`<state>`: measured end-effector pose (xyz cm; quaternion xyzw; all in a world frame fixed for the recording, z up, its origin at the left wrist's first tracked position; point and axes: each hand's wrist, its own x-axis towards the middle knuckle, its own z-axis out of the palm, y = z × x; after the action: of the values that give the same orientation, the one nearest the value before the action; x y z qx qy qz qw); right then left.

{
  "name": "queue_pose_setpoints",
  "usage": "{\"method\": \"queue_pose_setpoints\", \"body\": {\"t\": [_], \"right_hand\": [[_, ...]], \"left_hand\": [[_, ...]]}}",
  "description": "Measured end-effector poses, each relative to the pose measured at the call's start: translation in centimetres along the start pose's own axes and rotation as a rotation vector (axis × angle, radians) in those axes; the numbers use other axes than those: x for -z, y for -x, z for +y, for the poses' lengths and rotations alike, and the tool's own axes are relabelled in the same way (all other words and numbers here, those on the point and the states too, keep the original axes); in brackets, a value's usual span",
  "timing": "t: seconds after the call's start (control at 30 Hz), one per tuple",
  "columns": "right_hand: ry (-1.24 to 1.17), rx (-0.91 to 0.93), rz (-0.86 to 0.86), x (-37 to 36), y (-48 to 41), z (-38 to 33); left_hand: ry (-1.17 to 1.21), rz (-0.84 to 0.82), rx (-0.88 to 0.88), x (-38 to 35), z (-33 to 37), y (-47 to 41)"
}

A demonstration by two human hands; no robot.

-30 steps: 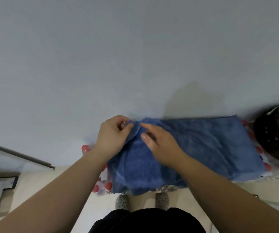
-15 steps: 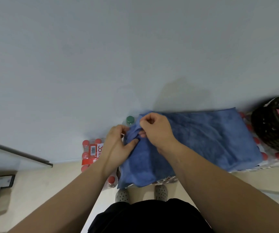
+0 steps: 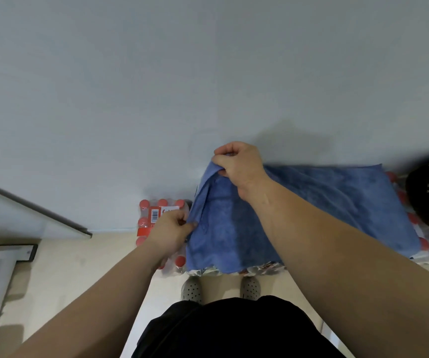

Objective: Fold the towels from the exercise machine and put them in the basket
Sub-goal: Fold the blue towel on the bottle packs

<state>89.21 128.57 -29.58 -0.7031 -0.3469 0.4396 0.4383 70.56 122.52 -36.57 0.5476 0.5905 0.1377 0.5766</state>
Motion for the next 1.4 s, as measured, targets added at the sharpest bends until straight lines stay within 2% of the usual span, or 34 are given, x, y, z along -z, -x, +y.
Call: {"method": "queue_pose_setpoints", "body": {"t": [0.13, 0.23, 0.33, 0.47, 0.63, 0.8, 0.93, 1.07, 1.23, 1.4], "right_hand": [[-0.079, -0.058, 0.019, -1.8, -0.6, 0.8], [-0.1, -0.079, -0.002, -2.9, -0.9, 1.6], [-0.194, -0.095, -0.051, -3.4, -0.5, 1.6], [-0.242, -0.075, -0.1, -3.7, -0.5, 1.2], [-0.219, -0.088, -0.092, -3.6, -0.5, 0.5], [-0.281, -0.107, -0.093, -2.2, -0.6, 0.0], [-0.311, -0.067, -0.107, 0.9, -0.9, -0.4], [-0.255, -0.023, -0.149, 6.2, -1.4, -0.5], [-0.126, 0.005, -0.195, 14.7, -2.1, -0.3], [-0.049, 0.086, -0.136, 23.1, -3.5, -0.2]], "left_hand": [[0.291, -0.007, 0.125, 0.3, -2.3, 1.1], [0.412, 0.116, 0.105, -0.1, -2.5, 2.3], [0.449, 0.153, 0.057, -0.7, -3.0, 3.3], [0.394, -0.035, 0.055, -1.3, -4.3, 4.2], [0.376, 0.036, 0.096, -0.6, -5.1, 5.5], [0.378, 0.037, -0.052, -0.2, -2.1, 7.7], [0.271, 0.002, -0.178, -1.9, 2.0, 8.7], [0.097, -0.119, -0.279, -5.8, 6.5, 8.9], [-0.007, -0.204, -0.371, -13.7, 11.2, 8.4], [-0.07, -0.234, -0.409, -23.0, 15.5, 8.0]]}}
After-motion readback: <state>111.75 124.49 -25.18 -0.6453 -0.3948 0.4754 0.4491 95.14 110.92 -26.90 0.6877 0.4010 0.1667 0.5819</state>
